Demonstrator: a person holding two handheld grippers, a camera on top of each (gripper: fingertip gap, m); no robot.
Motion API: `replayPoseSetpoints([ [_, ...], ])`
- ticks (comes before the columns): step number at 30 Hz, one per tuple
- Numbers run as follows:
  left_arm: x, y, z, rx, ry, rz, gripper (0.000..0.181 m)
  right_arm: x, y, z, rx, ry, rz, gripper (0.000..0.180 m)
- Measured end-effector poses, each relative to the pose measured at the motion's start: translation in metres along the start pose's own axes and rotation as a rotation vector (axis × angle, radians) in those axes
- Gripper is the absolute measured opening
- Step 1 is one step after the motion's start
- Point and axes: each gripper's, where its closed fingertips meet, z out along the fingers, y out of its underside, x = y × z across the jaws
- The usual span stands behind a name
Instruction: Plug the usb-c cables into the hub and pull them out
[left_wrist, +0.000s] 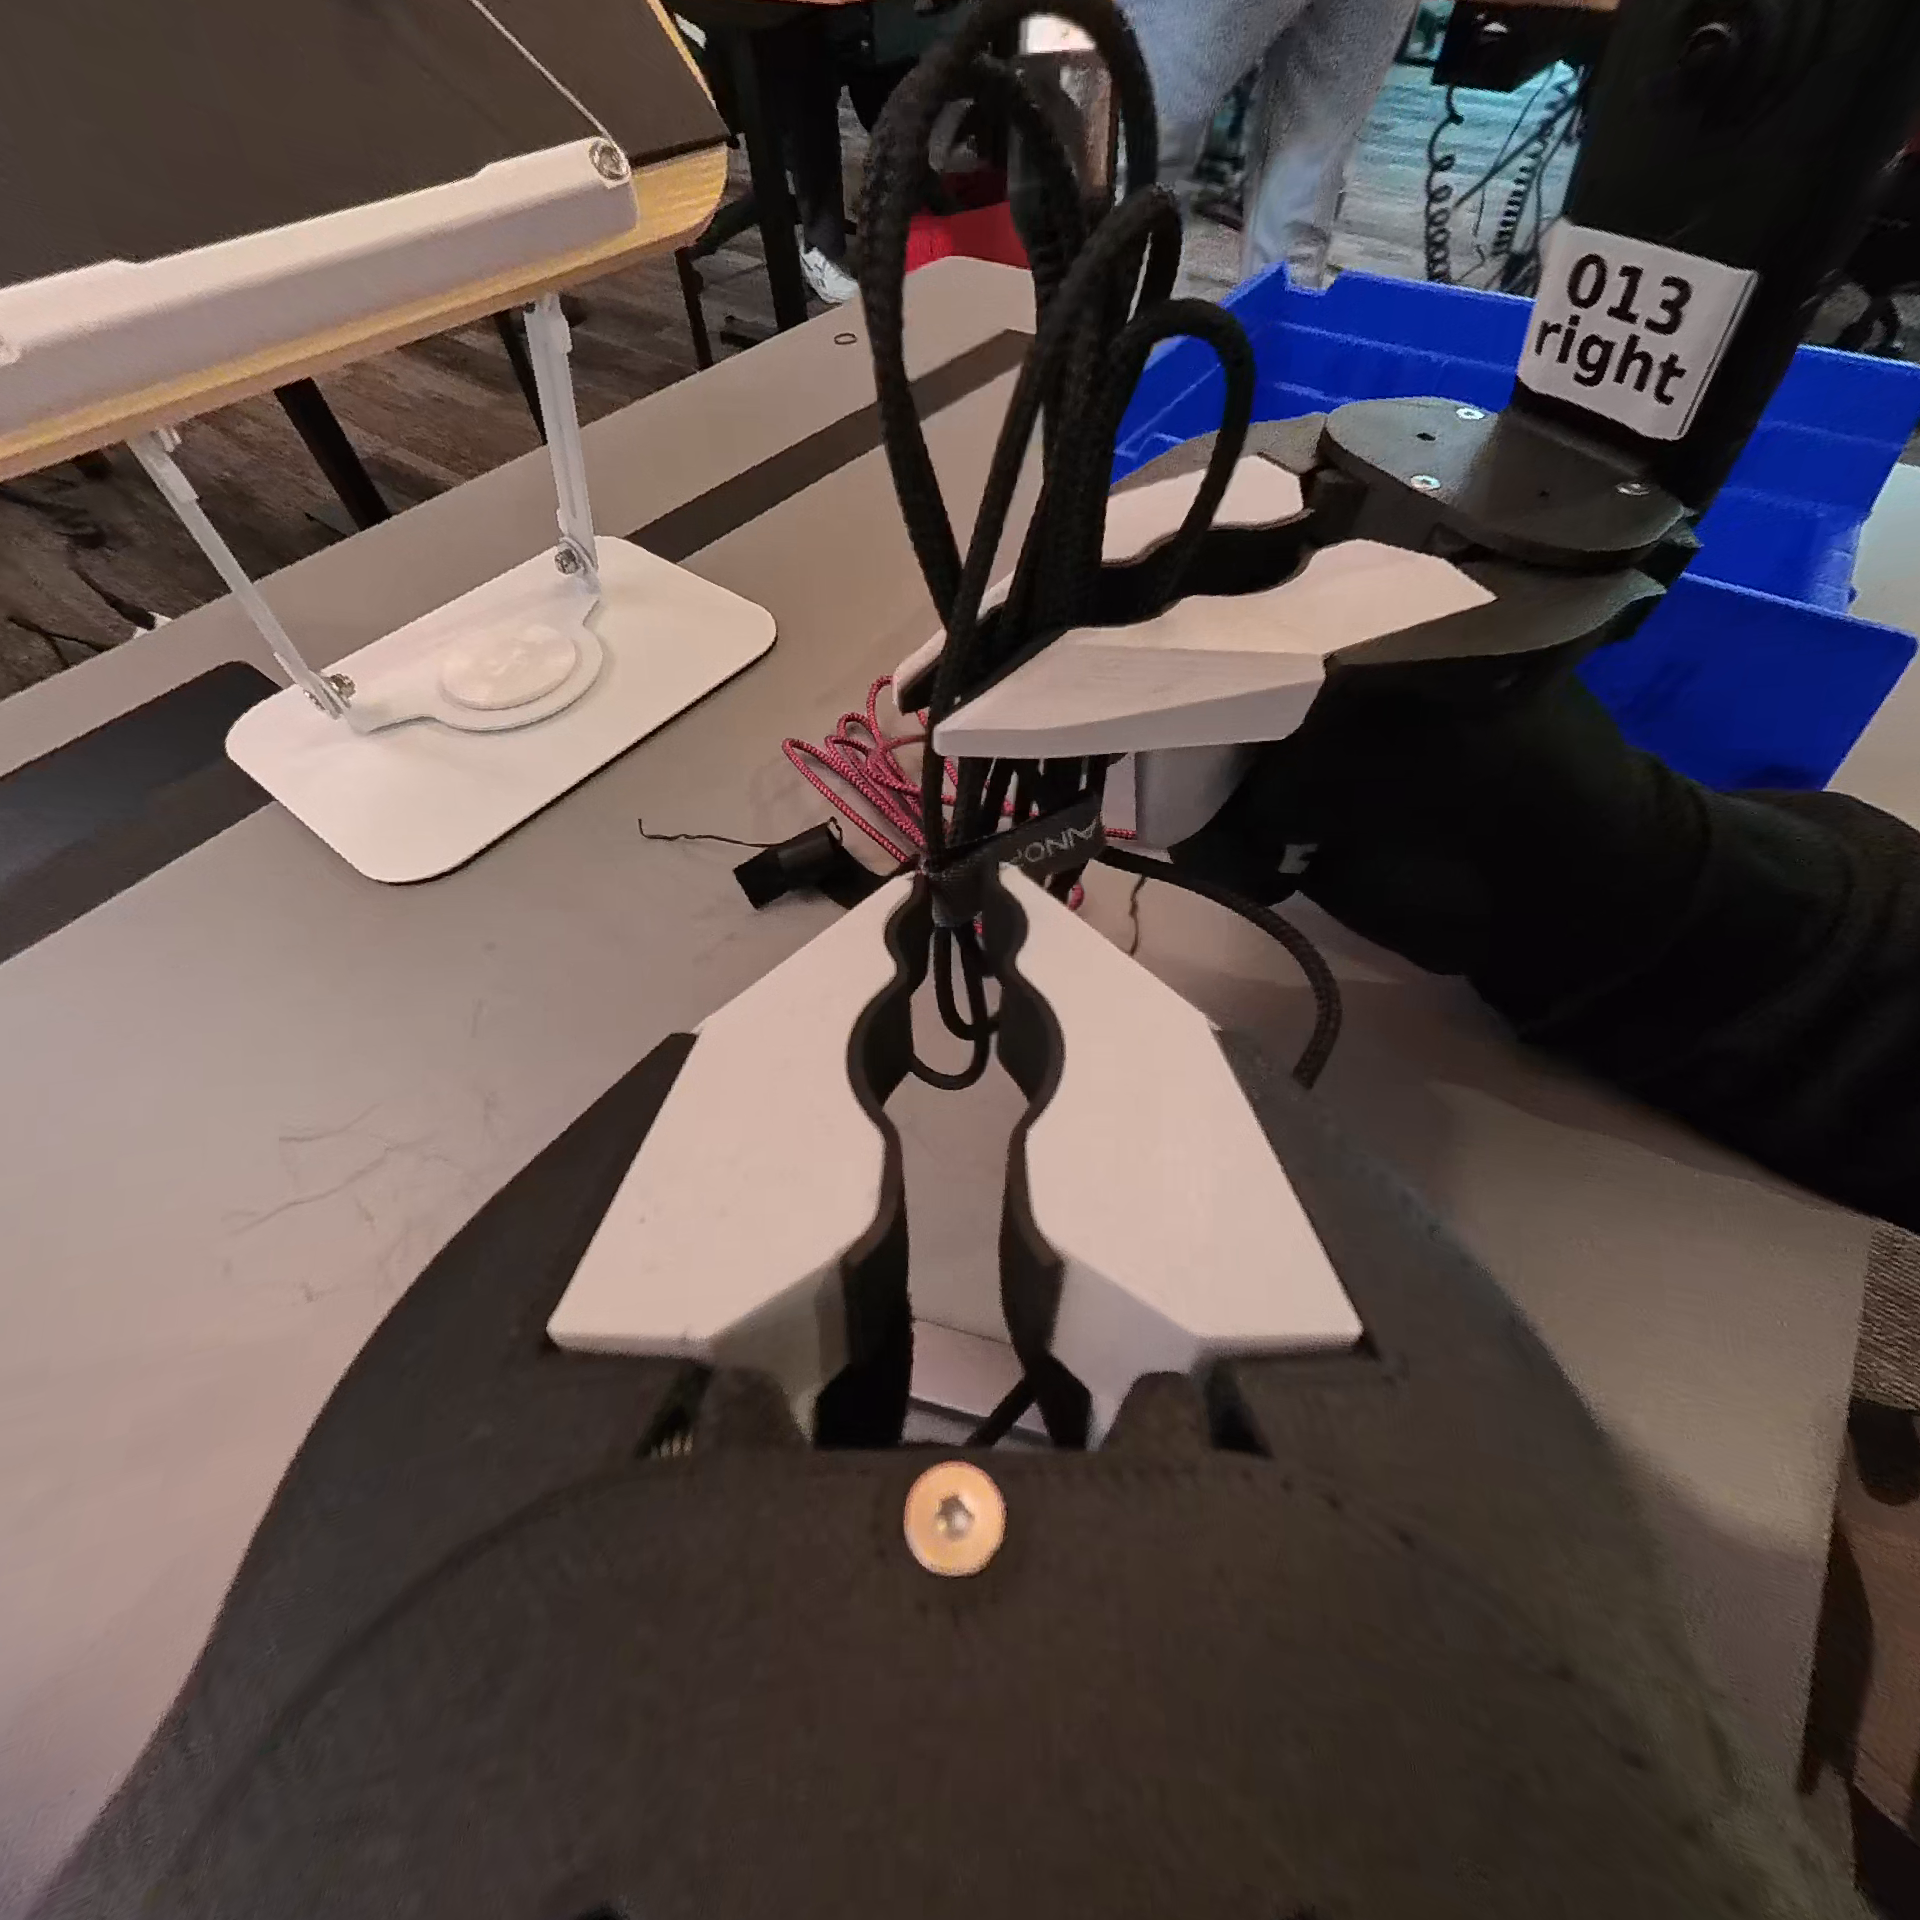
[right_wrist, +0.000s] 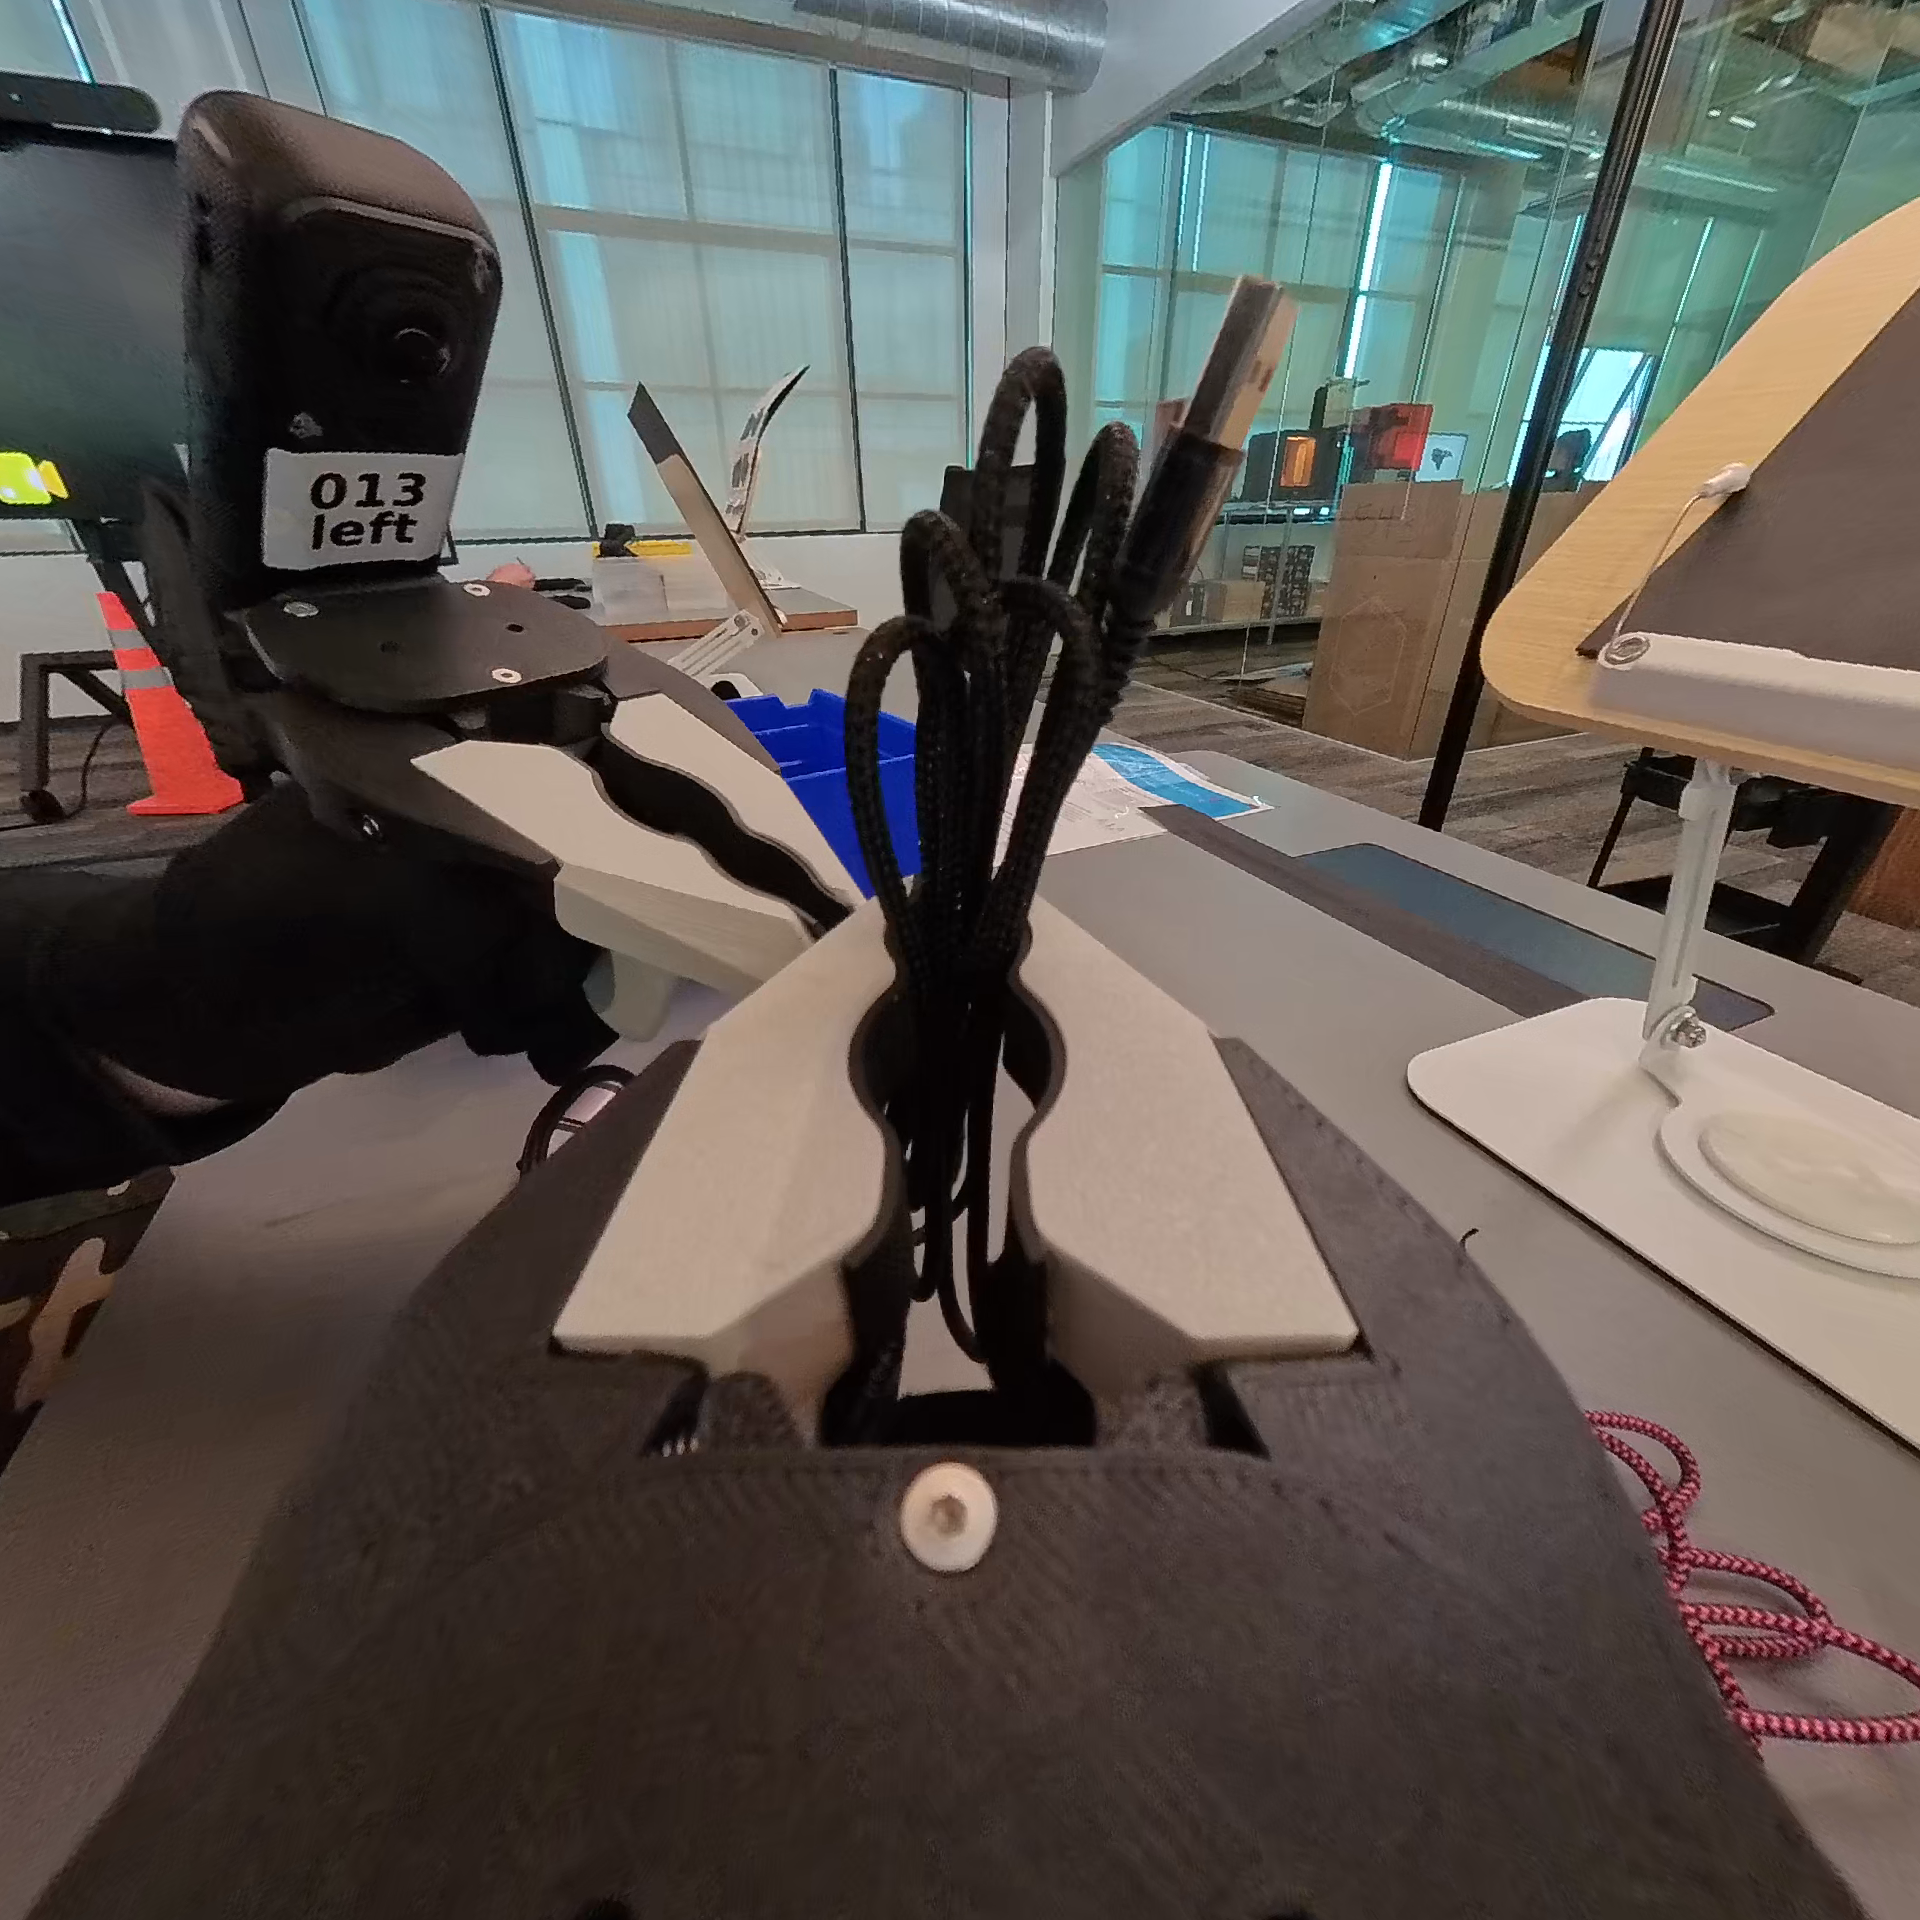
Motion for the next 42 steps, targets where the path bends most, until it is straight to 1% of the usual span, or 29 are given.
replayPoseSetpoints([
  [9, -0.001, 0.001, -0.002, -0.015, -0.055, 0.063, 0.003, 0.003, 0.002, 0.001, -0.016, 0.022, -0.011, 0.008],
  [10, -0.001, 0.002, -0.003, -0.02, -0.06, 0.077, 0.0, 0.003, 0.002, 0.001, -0.019, 0.028, -0.012, 0.008],
  [11, -0.001, 0.001, -0.003, -0.019, -0.066, 0.086, 0.0, 0.006, 0.003, 0.0, -0.024, 0.046, -0.015, 0.003],
  [12, 0.0, 0.002, -0.003, -0.022, -0.066, 0.093, 0.0, 0.008, 0.004, 0.0, -0.029, 0.05, -0.01, 0.008],
  [17, 0.003, 0.003, -0.004, -0.034, -0.053, 0.108, 0.0, 0.009, 0.006, 0.0, -0.038, 0.054, -0.003, 0.008],
  [19, 0.007, 0.001, -0.007, -0.025, -0.038, 0.124, 0.0, 0.016, 0.007, -0.002, -0.038, 0.087, 0.011, 0.007],
  [23, 0.036, -0.008, -0.01, 0.001, 0.052, 0.207, 0.0, 0.034, 0.01, -0.009, -0.041, 0.15, 0.058, 0.007],
  [26, 0.037, -0.009, -0.015, -0.02, 0.036, 0.259, 0.0, 0.034, 0.011, -0.009, -0.041, 0.149, 0.062, 0.007],
  [28, 0.021, -0.012, -0.023, 0.001, 0.018, 0.185, 0.0, 0.035, 0.011, -0.01, -0.044, 0.154, 0.063, 0.007],
  [31, -0.02, -0.015, -0.04, 0.035, -0.07, 0.061, 0.0, 0.033, 0.004, -0.012, -0.002, 0.121, 0.101, 0.007],
  [33, -0.041, -0.011, -0.045, 0.015, -0.113, -0.001, 0.0, 0.024, -0.001, -0.011, 0.029, 0.041, 0.143, 0.007],
  [34, -0.048, -0.005, -0.044, -0.026, -0.127, -0.018, 0.0, 0.018, 0.0, -0.008, 0.028, 0.002, 0.161, 0.007],
  [35, -0.052, -0.002, -0.043, -0.031, -0.141, -0.021, 0.0, 0.014, 0.003, -0.005, 0.012, -0.024, 0.166, 0.007],
  [37, -0.054, 0.003, -0.04, -0.05, -0.134, -0.053, 0.0, 0.004, 0.008, 0.0, -0.019, -0.06, 0.151, 0.007],
  [39, -0.055, 0.017, -0.032, -0.11, -0.106, -0.097, 0.001, -0.006, 0.012, 0.004, -0.045, -0.115, 0.147, 0.007],
  [41, -0.047, 0.019, -0.028, -0.083, 0.006, -0.195, 0.006, -0.014, 0.018, 0.007, -0.076, -0.168, 0.176, 0.007],
  [42, -0.047, 0.017, -0.028, -0.055, 0.036, -0.248, 0.014, -0.017, 0.023, 0.009, -0.098, -0.194, 0.2, 0.007],
])
